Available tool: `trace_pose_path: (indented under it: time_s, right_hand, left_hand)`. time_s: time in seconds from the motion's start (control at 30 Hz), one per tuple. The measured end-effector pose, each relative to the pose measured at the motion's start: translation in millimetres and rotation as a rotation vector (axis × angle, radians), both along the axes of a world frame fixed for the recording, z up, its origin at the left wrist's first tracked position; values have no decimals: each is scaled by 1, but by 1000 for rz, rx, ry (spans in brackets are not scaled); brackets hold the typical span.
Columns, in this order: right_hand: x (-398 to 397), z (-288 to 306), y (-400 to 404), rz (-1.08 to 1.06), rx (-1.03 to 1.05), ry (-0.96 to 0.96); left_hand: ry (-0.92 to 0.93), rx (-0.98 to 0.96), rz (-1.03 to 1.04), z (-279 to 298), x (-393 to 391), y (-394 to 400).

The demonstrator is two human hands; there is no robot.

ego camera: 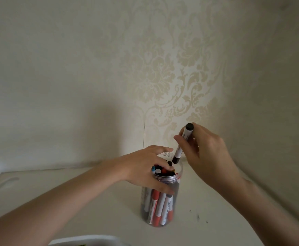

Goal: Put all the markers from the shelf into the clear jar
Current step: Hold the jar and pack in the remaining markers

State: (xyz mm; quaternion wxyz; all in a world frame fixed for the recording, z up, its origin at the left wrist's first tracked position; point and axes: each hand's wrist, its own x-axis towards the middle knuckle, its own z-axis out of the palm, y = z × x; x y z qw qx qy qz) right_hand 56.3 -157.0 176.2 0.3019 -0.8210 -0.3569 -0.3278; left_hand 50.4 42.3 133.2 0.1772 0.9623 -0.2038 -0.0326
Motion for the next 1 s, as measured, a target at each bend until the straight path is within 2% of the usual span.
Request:
trace_pose_path:
  time_s: [0.17,0.33,0.4,0.47,0.53,0.63,0.77,0.8,0.93,1.0]
  right_hand:
    - [14,-17,9,-83,-167,63]
    - [28,-23,8,-179,-291,259]
    - [27,-20,6,-138,-160,295]
    - [25,-17,6,-42,31,232]
    - [23,-12,7,-20,52,134]
    - [24,-2,14,-123,-80,65]
    - [23,-12,25,-338,-595,78]
    - [21,-20,24,-320,-624,90]
    - [18,-36,6,-235,-462,16]
    - [20,-36,2,-234,-510,-4]
  left_hand:
    - [-26,-71,4,-2,-2,3]
    - [-34,-94,-8,-2,-1,4]
    - [-31,-103,-17,-3,0,5]
    - [-29,-123,-20,-5,1,7]
    - [-25,-150,-30,-7,2,8]
    - [-57,-220,-42,-13,4,10]
    - [-115,-358,17,-18,2,13]
    - [-126,-402,51,-20,0,15]
    - [-77,-583,143,-30,-4,19]
    - [-13,-656,144,-39,-5,23]
